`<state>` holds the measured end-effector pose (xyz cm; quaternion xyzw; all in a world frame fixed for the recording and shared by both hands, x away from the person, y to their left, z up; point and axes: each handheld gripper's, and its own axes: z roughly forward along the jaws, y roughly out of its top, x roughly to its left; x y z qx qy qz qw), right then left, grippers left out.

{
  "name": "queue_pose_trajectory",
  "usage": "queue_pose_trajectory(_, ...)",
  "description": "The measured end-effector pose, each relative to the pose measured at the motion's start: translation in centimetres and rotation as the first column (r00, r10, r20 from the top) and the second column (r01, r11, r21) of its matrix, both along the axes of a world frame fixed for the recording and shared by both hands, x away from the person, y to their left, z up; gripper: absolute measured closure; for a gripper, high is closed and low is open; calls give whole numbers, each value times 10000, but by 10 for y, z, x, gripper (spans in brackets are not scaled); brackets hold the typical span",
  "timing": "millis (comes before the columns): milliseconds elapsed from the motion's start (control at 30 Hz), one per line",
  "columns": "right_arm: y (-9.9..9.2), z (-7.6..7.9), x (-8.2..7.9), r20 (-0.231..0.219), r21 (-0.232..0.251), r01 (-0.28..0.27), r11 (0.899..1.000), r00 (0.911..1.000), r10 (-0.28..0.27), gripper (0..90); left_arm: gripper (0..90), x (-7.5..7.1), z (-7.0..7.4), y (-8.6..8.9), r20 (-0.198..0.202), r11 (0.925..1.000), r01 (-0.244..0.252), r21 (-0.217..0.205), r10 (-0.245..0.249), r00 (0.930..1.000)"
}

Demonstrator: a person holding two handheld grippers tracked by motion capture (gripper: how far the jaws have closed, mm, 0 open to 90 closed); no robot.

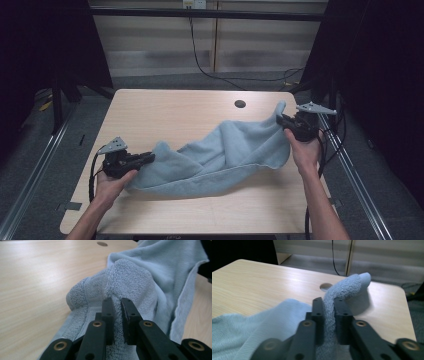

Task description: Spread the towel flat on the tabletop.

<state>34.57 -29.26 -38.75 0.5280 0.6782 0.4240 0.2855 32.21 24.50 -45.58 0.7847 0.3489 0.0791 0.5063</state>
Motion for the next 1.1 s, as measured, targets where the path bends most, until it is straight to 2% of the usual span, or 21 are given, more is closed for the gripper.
queue_pose_trajectory(100,-3,-11,-4,-60,-156,344,9993,9994,-345,617,816,-2,-8,1,-261,9993,127,353,-118,9996)
queue_pose_trajectory(200,-5,-16,-8,-222,-211,228,9995,9995,-233,572,802,-8,-12,1,-387,9977,311,602,-288,9988)
queue_pose_trajectory(267,-5,-18,-12,-293,-265,102,9996,9995,-109,562,784,-12,-12,2,-538,9974,468,547,-439,9976)
queue_pose_trajectory(333,-6,-20,-18,-358,-205,-50,9998,9993,42,561,735,-16,-9,4,-456,9979,476,448,-455,9979)
queue_pose_trajectory(433,-5,-29,-28,-751,-118,-398,9991,9964,388,564,661,-16,-1,5,-350,9989,458,43,-456,9983)
queue_pose_trajectory(467,0,-38,-34,-1083,-99,-755,9971,9914,739,564,640,-14,3,5,-248,9989,469,-11,-469,9986)
queue_pose_trajectory(533,4,-42,-38,-1230,-168,-936,9955,9882,908,564,633,-8,12,2,-68,9990,410,-201,-412,9991)
queue_pose_trajectory(633,19,-53,-52,-1555,99,-1556,9878,9756,1553,565,583,4,20,-6,76,9985,390,-388,-387,9992)
queue_pose_trajectory(667,22,-55,-56,-1591,150,-1687,9855,9727,1690,569,569,11,21,-11,-55,9980,436,-453,-439,9990)
queue_pose_trajectory(700,27,-59,-63,-1690,234,-1965,9802,9656,1976,579,562,17,20,-17,-120,9979,475,-430,-481,9988)
queue_pose_trajectory(800,40,-66,-77,-1941,172,-2650,9641,9450,2632,605,550,31,9,-34,-431,9981,596,-125,-601,9973)
queue_pose_trajectory(833,44,-70,-82,-2067,234,-2931,9558,9340,2915,602,549,33,4,-38,-527,9983,581,35,-578,9969)
queue_pose_trajectory(867,46,-73,-84,-2131,240,-3089,9508,9276,3068,593,553,36,-4,-43,-679,9982,541,253,-523,9963)
queue_pose_trajectory(933,50,-81,-88,-2391,267,-3270,9446,9155,3237,544,582,37,-21,-51,-930,9922,693,1035,-597,9939)
queue_pose_trajectory(967,51,-86,-88,-2535,270,-3320,9429,9101,3277,507,585,37,-31,-55,-1112,9836,755,1640,-576,9921)
queue_pose_trajectory(1000,52,-93,-89,-2719,81,-3265,9451,9088,3163,450,586,37,-36,-57,-1176,9775,862,1928,-642,9910)
queue_pose_trajectory(1033,53,-97,-89,-2836,-88,-3276,9448,9068,3118,430,590,36,-41,-58,-1162,9732,933,2103,-699,9908)
queue_pose_trajectory(1100,55,-109,-87,-3195,-384,-3172,9476,9024,2891,422,608,35,-41,-58,-1156,9738,874,2101,-640,9912)
